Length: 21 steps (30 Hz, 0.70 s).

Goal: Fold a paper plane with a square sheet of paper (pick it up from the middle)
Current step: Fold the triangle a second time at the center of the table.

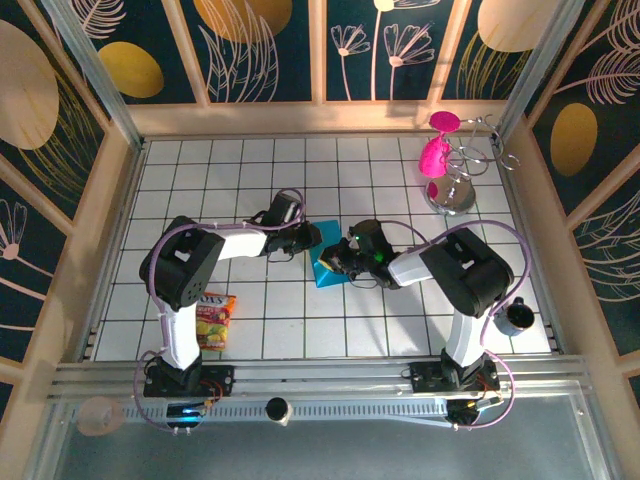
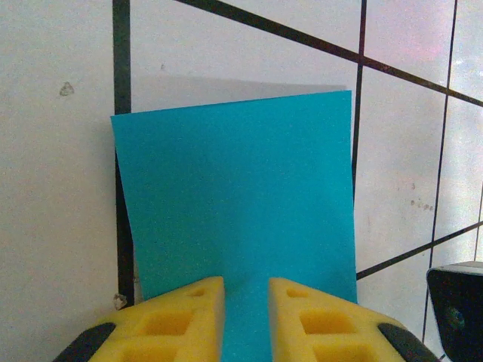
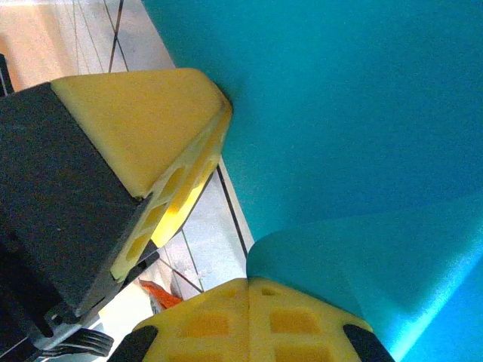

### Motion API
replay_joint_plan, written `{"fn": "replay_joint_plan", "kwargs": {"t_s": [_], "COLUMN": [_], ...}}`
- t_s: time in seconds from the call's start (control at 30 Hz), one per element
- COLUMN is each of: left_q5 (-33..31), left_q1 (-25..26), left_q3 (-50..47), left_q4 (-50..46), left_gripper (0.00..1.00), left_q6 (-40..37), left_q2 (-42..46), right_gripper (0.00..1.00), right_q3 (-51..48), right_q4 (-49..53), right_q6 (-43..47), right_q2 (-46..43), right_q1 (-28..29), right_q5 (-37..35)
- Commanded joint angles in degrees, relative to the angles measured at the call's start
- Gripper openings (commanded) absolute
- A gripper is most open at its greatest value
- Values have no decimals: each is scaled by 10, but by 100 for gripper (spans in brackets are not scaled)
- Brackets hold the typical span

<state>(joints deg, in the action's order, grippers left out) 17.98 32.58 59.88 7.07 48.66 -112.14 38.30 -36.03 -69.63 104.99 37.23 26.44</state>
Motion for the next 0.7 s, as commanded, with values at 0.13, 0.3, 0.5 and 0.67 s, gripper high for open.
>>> {"fn": "replay_joint_plan", "kwargs": {"t_s": [0.13,0.3,0.5,0.67], "left_q5": [7,6,6,5], "left_q1": [2,3,3,2], "left_q3": [-13,-16,-16,-16], "left_q4": [-15,-15,-15,-16], "left_gripper": [23,23,23,23], "left_q6": [3,3,4,4], "left_q2": [-5,-4,-4,-3], "right_gripper": [0,0,0,0], "right_q3": [12,15,16,16], "right_q4": [9,-1,-5,-11], "right_q6": [-2,1,-2,-5], "right_q2": [12,19,25,27], "right_q1": [8,10,11,11], "right_q5": [-14,-5,-2,-5]}}
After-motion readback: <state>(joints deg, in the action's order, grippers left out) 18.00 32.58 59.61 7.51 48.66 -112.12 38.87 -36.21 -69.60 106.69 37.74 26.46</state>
